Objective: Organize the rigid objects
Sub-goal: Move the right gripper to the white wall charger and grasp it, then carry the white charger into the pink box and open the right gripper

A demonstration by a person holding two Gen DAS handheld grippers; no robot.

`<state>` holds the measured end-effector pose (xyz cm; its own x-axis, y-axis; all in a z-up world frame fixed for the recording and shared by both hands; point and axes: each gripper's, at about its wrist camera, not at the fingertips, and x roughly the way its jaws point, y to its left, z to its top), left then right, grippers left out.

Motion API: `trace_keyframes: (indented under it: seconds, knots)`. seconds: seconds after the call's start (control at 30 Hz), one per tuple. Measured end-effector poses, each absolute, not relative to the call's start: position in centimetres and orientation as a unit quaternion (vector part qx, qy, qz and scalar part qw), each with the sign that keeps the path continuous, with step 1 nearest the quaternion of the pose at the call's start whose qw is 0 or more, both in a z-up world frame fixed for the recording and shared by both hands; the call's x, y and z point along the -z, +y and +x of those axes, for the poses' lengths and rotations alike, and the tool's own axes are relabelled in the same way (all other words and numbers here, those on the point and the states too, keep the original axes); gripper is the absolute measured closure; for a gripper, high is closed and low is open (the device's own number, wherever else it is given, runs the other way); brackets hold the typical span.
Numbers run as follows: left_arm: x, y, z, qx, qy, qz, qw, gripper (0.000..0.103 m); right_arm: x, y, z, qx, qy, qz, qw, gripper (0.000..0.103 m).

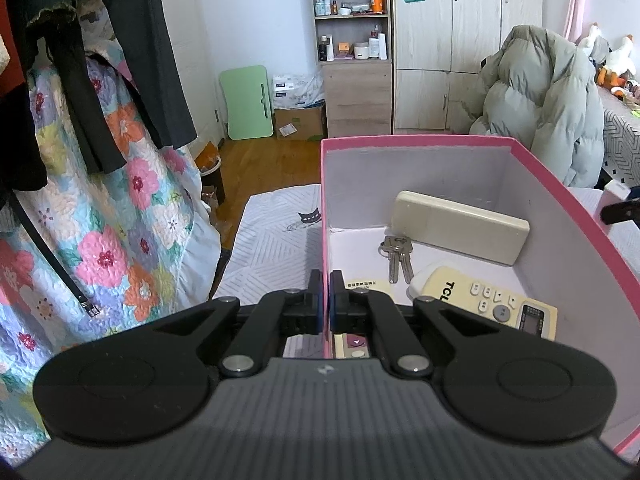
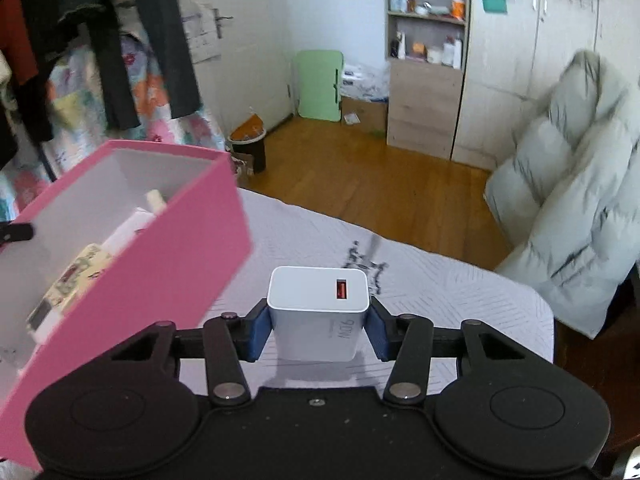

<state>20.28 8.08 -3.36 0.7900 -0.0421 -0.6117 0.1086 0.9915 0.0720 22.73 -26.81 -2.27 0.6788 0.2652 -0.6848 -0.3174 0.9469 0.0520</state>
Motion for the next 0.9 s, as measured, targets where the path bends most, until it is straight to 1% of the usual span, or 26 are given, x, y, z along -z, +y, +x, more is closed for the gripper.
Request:
trace_keyframes:
  seconds: [0.17,0.33,0.43,0.6,0.8,0.9]
  knots:
    - [3.4,8.3,20.4,0.042,0.322,0.042,0.945,0.101,0.3,-24.9,20.4,-0.172,0.323,-0.046,0.93,0.049]
    - [3.4,8.3,20.3,0.042,0.322,0.042,0.945,0.101,-3.1,-23.2,18.8,-0.223,0.271,-0.032,0.936,0.049]
    - [3.3,8.3,20.3,0.044,0.321,0.039,0.945,0.101,-4.6,-21.9,18.6,-0.273,0.28,-0.015,0.92,0.049]
    - [3.2,8.4,20.2,0.045,0.32,0.036,0.946,0.101,-5.2,-19.5,18.5,-0.319,0.29,-0.007,0.902,0.049]
    - [3.2,8.5,20.3,0.046,0.319,0.036,0.946,0.101,-4.0,-16.1,20.2,-0.332,0.313,-0.065,0.887,0.049]
    - [3.2,8.5,20.3,0.047,0.319,0.035,0.946,0.101,-2.8,-13.8,21.1,-0.328,0.328,-0.126,0.877,0.049]
